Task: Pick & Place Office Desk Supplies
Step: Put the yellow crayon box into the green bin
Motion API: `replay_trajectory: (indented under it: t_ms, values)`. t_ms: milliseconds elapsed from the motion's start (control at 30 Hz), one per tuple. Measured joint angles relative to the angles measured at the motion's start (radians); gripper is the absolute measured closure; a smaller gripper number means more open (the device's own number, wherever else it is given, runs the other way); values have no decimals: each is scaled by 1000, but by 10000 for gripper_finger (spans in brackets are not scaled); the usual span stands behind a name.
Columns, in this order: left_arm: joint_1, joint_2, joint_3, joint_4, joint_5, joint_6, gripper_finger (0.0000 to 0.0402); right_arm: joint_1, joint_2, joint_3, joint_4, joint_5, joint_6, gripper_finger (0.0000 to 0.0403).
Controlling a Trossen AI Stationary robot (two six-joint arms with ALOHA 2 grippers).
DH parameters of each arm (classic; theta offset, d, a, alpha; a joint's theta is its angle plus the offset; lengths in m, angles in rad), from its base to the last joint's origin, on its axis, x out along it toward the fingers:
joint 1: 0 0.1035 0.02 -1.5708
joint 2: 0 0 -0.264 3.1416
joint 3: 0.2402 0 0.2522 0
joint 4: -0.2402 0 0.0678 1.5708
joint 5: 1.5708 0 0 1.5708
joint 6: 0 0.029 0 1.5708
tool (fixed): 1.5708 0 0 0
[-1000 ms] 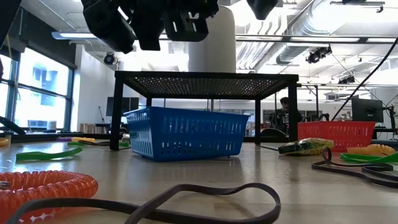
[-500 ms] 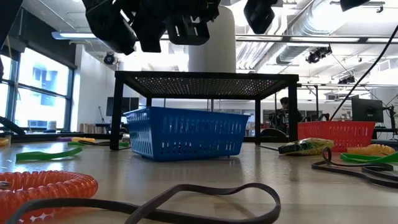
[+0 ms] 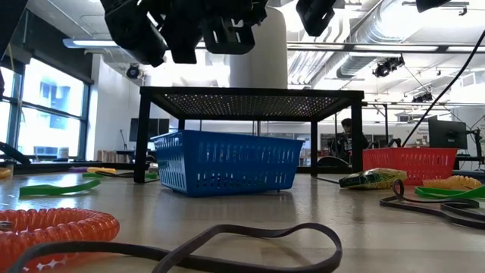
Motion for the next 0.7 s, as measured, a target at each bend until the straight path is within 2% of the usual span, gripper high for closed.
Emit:
replay_trajectory:
  t_ms: [700]
  values:
    - [0, 0, 0, -3, 2, -10, 240, 8, 0, 0, 3, 6, 15, 395]
